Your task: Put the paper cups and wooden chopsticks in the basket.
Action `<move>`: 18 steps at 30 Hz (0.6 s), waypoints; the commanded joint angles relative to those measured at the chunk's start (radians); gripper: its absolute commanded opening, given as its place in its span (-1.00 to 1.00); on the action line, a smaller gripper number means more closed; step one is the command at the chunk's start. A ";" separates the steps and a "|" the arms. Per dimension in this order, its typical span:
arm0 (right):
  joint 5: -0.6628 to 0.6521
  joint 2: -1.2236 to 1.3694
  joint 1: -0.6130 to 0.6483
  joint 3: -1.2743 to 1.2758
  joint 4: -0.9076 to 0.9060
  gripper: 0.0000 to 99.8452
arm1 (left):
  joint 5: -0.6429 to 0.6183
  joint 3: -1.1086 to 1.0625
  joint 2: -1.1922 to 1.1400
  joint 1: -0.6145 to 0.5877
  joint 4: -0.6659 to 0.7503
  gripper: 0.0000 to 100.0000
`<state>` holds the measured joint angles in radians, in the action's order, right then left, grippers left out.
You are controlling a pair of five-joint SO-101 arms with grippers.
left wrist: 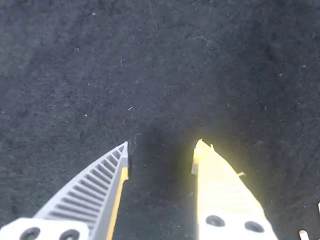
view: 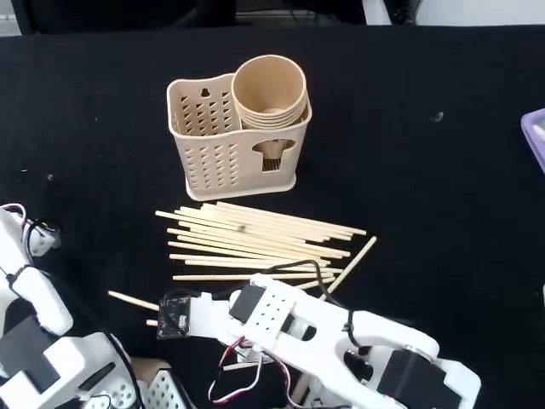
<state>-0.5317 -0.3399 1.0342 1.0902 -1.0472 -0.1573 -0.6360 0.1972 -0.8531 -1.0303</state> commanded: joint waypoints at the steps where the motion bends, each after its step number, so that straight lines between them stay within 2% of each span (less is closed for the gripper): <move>1: -0.048 0.013 -0.087 -0.047 -0.077 -0.98 | -0.006 0.044 0.032 -0.002 0.003 -0.57; 6: -0.221 -0.122 -0.341 -0.182 -0.227 -0.98 | -0.006 0.045 0.032 -0.001 0.003 -0.57; 10: -0.391 -0.254 -0.516 -0.222 -0.250 -0.98 | -0.006 0.045 0.032 -0.001 0.003 -0.57; 13: -0.480 -0.294 -0.563 -0.186 -0.212 -0.98 | -0.006 0.045 0.032 -0.001 0.003 -0.57; 18: -0.477 -0.271 -0.565 -0.110 -0.158 -0.97 | -0.006 0.044 0.037 -0.001 -0.002 -0.57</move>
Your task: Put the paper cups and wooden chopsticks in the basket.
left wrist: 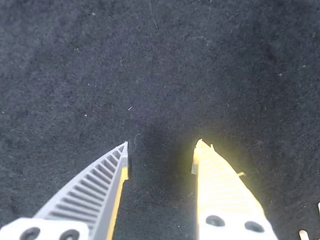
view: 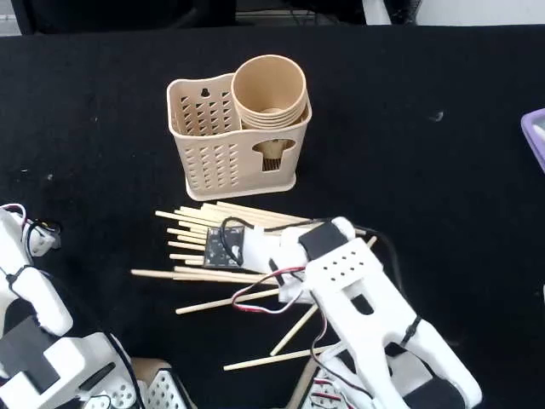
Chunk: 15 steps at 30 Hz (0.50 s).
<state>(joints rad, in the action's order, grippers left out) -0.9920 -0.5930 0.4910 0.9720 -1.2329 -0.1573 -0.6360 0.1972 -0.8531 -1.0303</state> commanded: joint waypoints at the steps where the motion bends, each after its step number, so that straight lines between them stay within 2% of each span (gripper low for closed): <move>1: -0.017 -0.018 -0.025 0.010 0.026 -0.95 | -0.006 0.044 0.037 -0.001 -0.002 -0.57; 7: 0.061 -0.082 -0.040 -0.013 0.006 -0.57 | -0.006 0.044 0.035 -0.001 -0.002 -0.57; 9: 0.057 -0.125 -0.031 -0.015 -0.032 -0.58 | -0.006 0.044 0.034 -0.001 0.000 -0.57; 12: -0.026 -0.208 0.023 -0.013 -0.147 -0.63 | -0.006 0.044 0.032 -0.001 0.003 -0.57; 15: -0.095 -0.297 0.133 0.019 -0.278 -0.64 | -0.006 0.045 0.032 -0.001 0.003 -0.57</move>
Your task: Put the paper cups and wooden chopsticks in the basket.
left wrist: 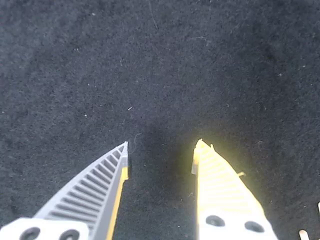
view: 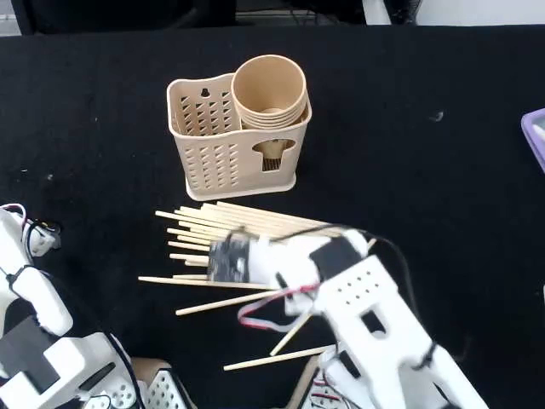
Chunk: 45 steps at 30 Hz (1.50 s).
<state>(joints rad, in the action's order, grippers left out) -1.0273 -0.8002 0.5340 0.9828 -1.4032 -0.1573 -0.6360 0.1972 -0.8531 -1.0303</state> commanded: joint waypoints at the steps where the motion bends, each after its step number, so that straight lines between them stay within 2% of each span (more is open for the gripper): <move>1: -0.068 -0.110 0.143 0.031 -0.130 -0.64 | -0.006 0.045 0.032 -0.001 0.003 -0.57; 3: -0.037 -0.145 0.259 0.087 -0.130 -0.64 | -0.008 0.047 0.032 -0.001 0.003 -0.57; 7: 0.146 -0.151 0.402 0.130 -0.021 -0.64 | -0.008 0.047 0.032 -0.001 0.003 -0.57; 12: 0.170 -0.087 0.516 0.208 0.063 -0.64 | -0.009 0.048 0.032 -0.001 0.003 -0.57; 19: 0.172 0.133 0.514 0.162 0.069 -0.57 | -0.011 0.053 0.032 -0.007 0.005 -0.57; 24: 0.163 0.272 0.450 0.124 0.071 -0.54 | -0.011 0.054 0.032 -0.007 0.005 -0.57; 32: 0.150 0.292 0.436 0.130 0.087 -0.55 | -0.012 0.077 0.031 -0.002 0.003 -0.57; 39: 0.152 0.288 0.436 0.309 0.342 -0.55 | -0.012 0.081 0.031 -0.001 0.003 -0.57; 45: 0.155 0.286 0.434 0.312 0.344 -0.57 | -0.012 0.079 0.031 -0.001 0.003 -0.57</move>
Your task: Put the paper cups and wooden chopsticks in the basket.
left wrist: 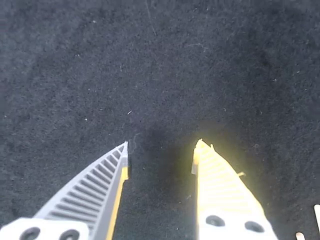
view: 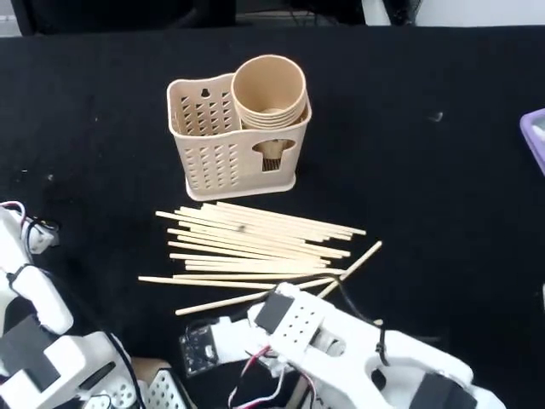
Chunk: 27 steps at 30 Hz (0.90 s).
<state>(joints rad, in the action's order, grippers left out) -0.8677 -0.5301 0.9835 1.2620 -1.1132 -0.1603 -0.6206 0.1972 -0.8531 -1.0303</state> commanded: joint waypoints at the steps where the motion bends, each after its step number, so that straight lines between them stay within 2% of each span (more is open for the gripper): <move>1: -0.006 0.016 -0.015 0.033 0.054 -0.62 | -0.009 0.064 0.031 -0.001 0.003 -0.57; 6: -0.006 0.016 -0.015 0.016 0.052 -0.99 | -0.009 0.062 0.031 -0.001 0.003 -0.57; 16: -0.006 0.015 -0.038 -0.240 -0.176 -0.98 | -0.009 0.061 0.031 -0.001 0.003 -0.57; 22: 0.000 0.015 -0.207 -0.441 -0.164 -0.98 | -0.006 0.056 0.031 -0.001 0.000 -0.57; 27: 0.008 -0.041 -0.404 -0.627 -0.212 -0.98 | -0.008 0.056 0.031 -0.001 0.000 -0.57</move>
<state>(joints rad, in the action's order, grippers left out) -0.8677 -0.5102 0.6889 0.7695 -1.2927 -0.1603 -0.6206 0.1972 -0.8531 -1.0303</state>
